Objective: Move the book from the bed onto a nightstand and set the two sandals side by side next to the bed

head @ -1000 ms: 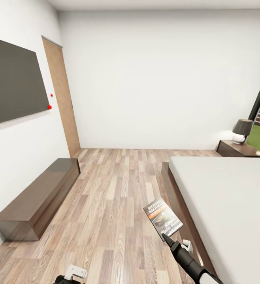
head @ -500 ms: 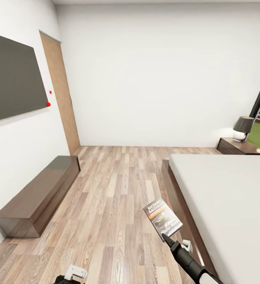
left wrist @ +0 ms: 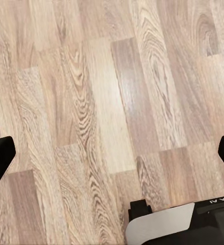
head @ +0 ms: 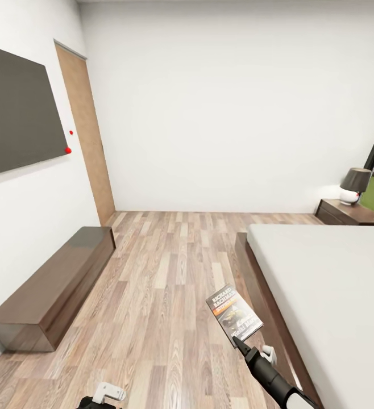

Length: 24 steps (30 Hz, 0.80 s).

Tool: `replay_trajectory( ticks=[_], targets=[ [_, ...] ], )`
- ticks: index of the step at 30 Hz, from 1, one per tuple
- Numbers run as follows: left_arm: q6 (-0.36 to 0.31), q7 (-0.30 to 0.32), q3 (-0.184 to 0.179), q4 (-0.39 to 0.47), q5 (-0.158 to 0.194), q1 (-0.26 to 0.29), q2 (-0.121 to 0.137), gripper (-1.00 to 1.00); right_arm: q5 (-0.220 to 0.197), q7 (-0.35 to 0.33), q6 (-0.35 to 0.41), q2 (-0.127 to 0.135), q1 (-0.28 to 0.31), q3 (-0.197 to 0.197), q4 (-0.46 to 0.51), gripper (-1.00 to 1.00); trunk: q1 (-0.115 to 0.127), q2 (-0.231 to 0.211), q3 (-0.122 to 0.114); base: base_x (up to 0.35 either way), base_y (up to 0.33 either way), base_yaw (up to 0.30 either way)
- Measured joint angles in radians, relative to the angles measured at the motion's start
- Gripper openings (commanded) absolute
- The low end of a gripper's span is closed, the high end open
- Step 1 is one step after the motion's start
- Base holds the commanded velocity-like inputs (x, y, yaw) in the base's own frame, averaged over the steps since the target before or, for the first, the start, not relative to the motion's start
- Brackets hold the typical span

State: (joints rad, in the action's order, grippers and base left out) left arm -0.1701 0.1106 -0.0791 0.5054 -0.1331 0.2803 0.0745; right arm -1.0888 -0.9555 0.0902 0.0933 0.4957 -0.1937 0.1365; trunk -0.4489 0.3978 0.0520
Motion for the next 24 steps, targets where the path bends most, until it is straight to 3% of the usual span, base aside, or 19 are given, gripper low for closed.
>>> replay_trajectory(
  ticks=[24],
  targets=[
    [0.000,0.000,0.000,0.000,-0.001,0.000,0.000,1.00,0.001,0.000,0.000,-0.001,0.000,-0.001,0.000,-1.00,0.000,0.000,0.000,0.302,0.129,0.000]
  ],
)
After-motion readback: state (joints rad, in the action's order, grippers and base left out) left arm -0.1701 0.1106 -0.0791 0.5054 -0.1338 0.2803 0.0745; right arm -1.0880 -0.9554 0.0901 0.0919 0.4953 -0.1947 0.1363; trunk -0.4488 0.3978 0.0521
